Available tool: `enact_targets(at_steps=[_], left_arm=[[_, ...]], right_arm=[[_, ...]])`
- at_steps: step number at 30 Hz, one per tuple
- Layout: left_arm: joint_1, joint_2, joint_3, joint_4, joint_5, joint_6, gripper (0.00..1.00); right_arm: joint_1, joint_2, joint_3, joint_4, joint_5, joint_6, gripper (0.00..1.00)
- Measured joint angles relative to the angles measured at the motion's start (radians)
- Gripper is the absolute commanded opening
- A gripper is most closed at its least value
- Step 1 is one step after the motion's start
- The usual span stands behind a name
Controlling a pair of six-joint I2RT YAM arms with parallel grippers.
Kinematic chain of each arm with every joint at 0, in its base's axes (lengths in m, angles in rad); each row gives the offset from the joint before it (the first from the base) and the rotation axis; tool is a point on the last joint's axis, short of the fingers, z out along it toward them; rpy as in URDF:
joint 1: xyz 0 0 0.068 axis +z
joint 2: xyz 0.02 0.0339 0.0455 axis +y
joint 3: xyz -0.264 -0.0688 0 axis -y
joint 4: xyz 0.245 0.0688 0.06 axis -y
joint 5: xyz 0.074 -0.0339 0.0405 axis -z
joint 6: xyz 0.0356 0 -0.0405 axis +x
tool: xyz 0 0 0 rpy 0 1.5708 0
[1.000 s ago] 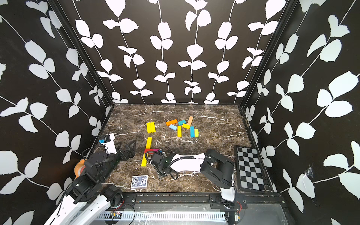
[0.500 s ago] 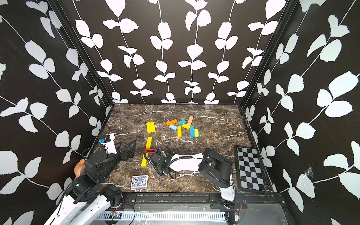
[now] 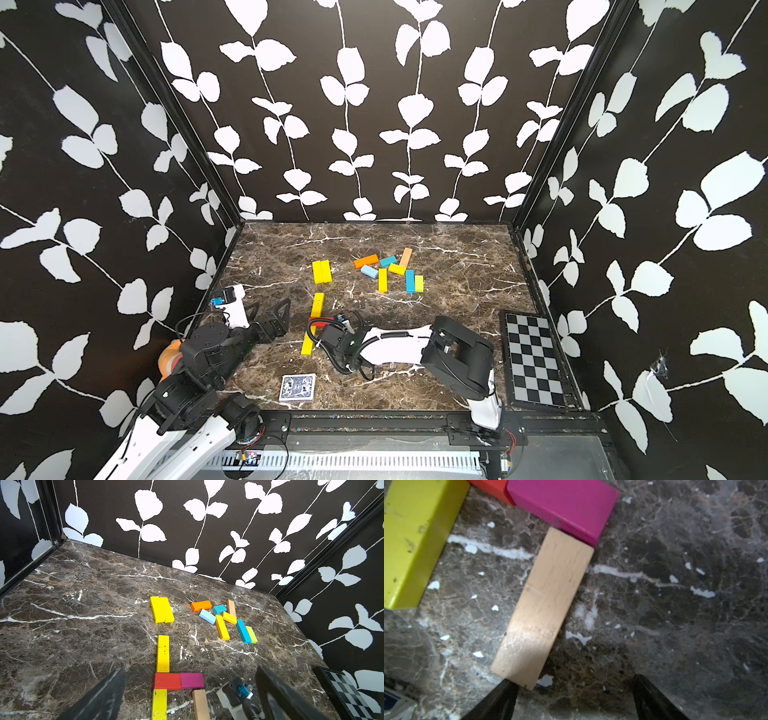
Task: Assemble the letter h with building blocks
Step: Assemble the building block at the center of the board.
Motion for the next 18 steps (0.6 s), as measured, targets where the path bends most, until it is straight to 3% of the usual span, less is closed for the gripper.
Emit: enact_targets(at_steps=[18], left_arm=[[0.0, 0.018, 0.0, 0.0, 0.0, 0.002, 0.99]], right_arm=[[-0.011, 0.001, -0.003, 0.049, -0.009, -0.033, 0.9]])
